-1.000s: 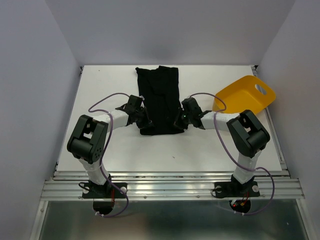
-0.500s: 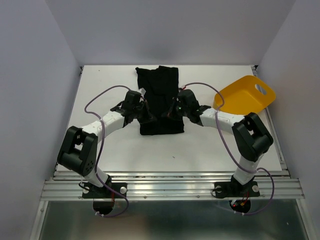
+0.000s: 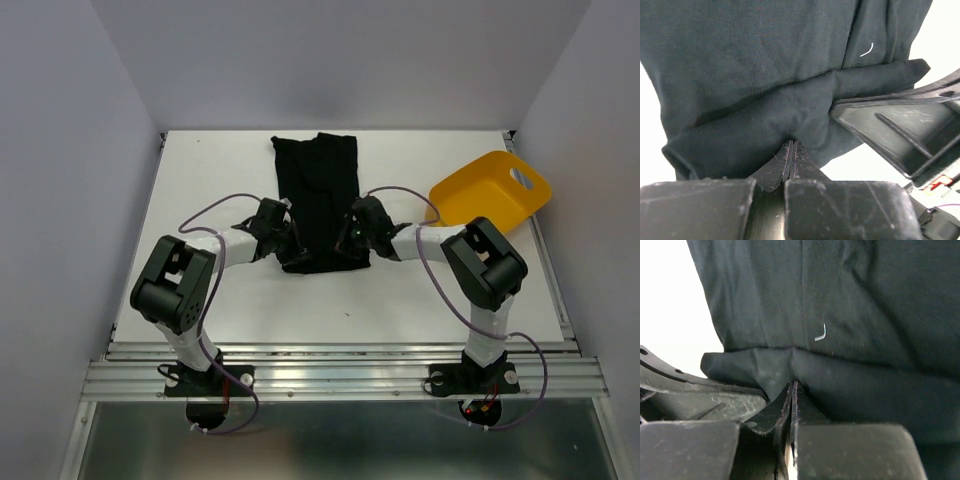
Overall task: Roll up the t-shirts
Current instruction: Roll the T-shirt to the center of the board.
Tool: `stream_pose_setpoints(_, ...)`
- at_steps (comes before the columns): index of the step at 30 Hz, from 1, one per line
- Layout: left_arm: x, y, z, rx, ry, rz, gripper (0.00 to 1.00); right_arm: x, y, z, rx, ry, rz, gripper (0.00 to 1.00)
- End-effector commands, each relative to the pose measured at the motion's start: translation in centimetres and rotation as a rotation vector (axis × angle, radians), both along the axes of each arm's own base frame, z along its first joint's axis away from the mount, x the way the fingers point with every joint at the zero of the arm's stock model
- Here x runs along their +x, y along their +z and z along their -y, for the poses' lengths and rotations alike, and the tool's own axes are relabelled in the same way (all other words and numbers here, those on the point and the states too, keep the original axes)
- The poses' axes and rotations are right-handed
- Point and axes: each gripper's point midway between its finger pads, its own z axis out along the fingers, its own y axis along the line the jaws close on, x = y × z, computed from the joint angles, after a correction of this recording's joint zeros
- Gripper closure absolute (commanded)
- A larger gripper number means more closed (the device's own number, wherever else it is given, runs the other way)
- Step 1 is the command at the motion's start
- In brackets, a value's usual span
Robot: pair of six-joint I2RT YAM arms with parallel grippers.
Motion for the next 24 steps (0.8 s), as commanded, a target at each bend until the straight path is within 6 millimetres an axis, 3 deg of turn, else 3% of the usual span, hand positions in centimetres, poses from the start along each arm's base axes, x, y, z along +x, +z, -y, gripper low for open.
stream_pose_setpoints(1,1.3,3.5,-0.5,0.026,0.001,0.125,1.00,-0.1,2.6,0.9,-0.026,-0.021,0.065,0.99)
stream_pose_setpoints(2,1.5,4.3,-0.9,0.038,0.012,0.146,1.00,0.7,4.0,1.6,0.000,-0.046,0.081,0.99)
stream_pose_setpoints(5,1.7,5.5,-1.9,0.069,0.028,0.174,1.00,1.4,5.6,3.3,0.029,-0.076,0.100,0.99)
stream_pose_setpoints(9,2.1,5.1,-3.4,0.084,0.060,0.170,1.00,1.5,5.5,4.0,0.002,-0.065,0.118,0.99)
stream_pose_setpoints(11,2.2,4.0,-4.1,0.092,0.073,0.143,1.00,1.4,5.0,4.1,-0.010,-0.059,0.107,0.99)
stream_pose_setpoints(16,1.8,1.3,-4.8,0.111,0.090,0.087,1.00,1.1,1.3,5.8,-0.089,-0.105,0.052,0.99)
stream_pose_setpoints(21,1.2,-1.9,-5.1,0.128,0.098,0.022,1.00,-0.4,-3.0,7.3,-0.171,-0.113,-0.021,0.99)
stream_pose_setpoints(24,0.4,-2.8,-5.3,0.133,0.093,0.001,1.00,-1.4,-3.9,7.8,-0.182,-0.109,-0.045,0.99)
